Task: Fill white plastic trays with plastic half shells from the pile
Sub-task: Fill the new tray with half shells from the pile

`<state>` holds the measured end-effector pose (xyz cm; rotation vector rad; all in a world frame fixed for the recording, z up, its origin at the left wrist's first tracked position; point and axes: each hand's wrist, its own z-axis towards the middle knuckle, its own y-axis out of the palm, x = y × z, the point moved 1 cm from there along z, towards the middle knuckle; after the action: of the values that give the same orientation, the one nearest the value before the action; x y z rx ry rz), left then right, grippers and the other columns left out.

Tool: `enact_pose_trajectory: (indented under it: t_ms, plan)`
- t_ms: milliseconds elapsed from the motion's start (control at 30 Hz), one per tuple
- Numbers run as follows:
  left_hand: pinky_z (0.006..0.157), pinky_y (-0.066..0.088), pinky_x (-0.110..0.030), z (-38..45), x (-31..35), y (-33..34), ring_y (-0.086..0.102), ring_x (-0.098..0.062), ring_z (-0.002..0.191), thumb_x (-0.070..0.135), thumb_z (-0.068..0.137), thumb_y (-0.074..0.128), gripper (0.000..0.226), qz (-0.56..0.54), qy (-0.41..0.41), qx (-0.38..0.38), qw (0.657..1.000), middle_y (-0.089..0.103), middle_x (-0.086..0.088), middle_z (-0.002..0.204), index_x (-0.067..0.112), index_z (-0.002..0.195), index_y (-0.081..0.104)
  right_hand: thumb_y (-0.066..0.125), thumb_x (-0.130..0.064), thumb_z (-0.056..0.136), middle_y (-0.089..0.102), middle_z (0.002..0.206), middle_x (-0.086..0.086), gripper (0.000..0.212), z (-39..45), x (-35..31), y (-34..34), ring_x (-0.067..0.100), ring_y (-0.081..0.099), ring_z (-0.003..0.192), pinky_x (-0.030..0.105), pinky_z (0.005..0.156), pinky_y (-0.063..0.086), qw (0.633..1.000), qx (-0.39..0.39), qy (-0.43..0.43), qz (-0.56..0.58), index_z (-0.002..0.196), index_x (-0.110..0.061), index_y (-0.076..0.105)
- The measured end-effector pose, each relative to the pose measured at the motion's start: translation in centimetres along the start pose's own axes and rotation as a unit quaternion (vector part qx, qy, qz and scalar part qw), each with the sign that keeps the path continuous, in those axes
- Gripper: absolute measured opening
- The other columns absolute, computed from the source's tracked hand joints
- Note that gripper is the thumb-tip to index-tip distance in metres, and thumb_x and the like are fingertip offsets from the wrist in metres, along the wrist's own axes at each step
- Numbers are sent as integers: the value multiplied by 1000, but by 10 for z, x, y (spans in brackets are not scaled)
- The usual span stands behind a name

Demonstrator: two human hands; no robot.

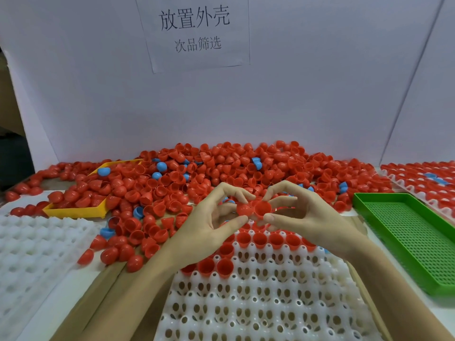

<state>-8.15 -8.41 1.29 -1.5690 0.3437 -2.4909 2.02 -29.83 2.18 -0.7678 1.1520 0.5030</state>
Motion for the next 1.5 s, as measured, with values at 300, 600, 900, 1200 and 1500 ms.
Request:
enact_pose_trajectory:
  t_ms: [300,600,900,1200,1500]
  plan:
    - [85,58,-23,0,-16,9,71,-8,94,22,97,70,13,216,14,92,972,65,17,110,22,109,76,89,-23,84,70,93,10,35,1,3,5,27,70,85,32,81,60,998,-2,-8,-68,108,-19,64]
    - [92,57,-23,2,-10,-5,74,-11,100,9,82,84,23,77,-72,66,992,70,12,112,20,102,79,76,-21,97,74,124,0,30,-1,3,2,22,72,116,38,100,59,992,-94,-16,-86,127,-23,70]
    - [105,30,-15,-11,-11,1,39,10,121,39,86,74,7,377,-63,-129,915,48,27,118,35,91,72,59,-6,105,79,101,9,20,0,17,-29,27,77,94,45,93,63,991,114,51,-48,107,-12,78]
    - [103,33,-14,-11,-12,5,41,4,112,42,94,70,18,415,12,-163,895,56,22,117,27,103,75,56,-3,106,79,98,9,25,4,23,-29,28,77,91,33,84,64,989,129,59,-46,105,-12,79]
    - [104,44,-22,-2,-19,-27,59,5,115,44,98,65,19,311,-45,-44,948,66,24,114,31,103,78,52,3,106,78,97,17,27,2,29,-41,26,74,82,30,74,62,981,181,65,-10,105,-5,77]
